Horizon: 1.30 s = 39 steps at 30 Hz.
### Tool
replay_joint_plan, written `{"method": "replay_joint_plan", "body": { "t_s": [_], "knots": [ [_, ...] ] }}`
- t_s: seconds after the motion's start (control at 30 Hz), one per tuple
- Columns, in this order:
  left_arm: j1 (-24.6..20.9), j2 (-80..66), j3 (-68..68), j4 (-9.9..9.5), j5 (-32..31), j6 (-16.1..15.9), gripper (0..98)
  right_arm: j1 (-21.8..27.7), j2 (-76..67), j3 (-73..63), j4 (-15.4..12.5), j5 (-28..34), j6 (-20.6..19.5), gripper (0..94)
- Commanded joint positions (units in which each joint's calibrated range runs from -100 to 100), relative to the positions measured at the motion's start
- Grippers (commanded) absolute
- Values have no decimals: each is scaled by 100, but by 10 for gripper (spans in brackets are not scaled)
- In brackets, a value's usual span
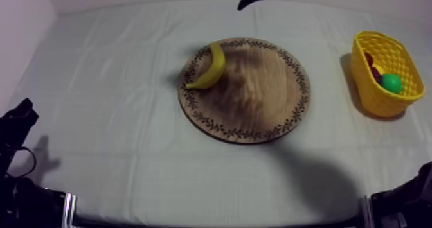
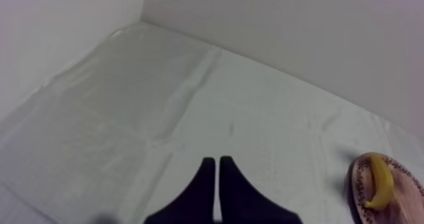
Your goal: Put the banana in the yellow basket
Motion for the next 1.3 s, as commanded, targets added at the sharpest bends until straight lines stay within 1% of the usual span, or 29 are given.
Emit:
{"method": "replay_joint_plan", "body": {
  "t_s": [0.0, 0.13, 0.3, 0.43, 0.57, 0.73, 0.93, 1.27],
  "knots": [
    [-2, 2, 3, -1, -1, 2, 1, 15, -1, 42, 0, -21, -17, 674],
    [-2, 2, 3, -1, -1, 0, 1, 49, 22, 161, -8, -61, -20, 698],
    [-2, 2, 3, -1, -1, 0, 1, 83, 196, 399, -91, -131, 8, 724],
    [-2, 2, 3, -1, -1, 0, 1, 112, 453, 774, -135, -363, 64, 730],
    [-2, 2, 3, -1, -1, 0, 1, 152, 771, 1171, -239, -621, 113, 736],
    [-2, 2, 3, -1, -1, 0, 1, 175, 1170, 1393, -331, -896, 117, 739],
    [-2, 2, 3, -1, -1, 0, 1, 144, 1671, 1161, -407, -1065, 108, 739],
    [-2, 2, 3, -1, -1, 0, 1, 129, 2583, 312, -499, -1229, 67, 731]
  ]
}}
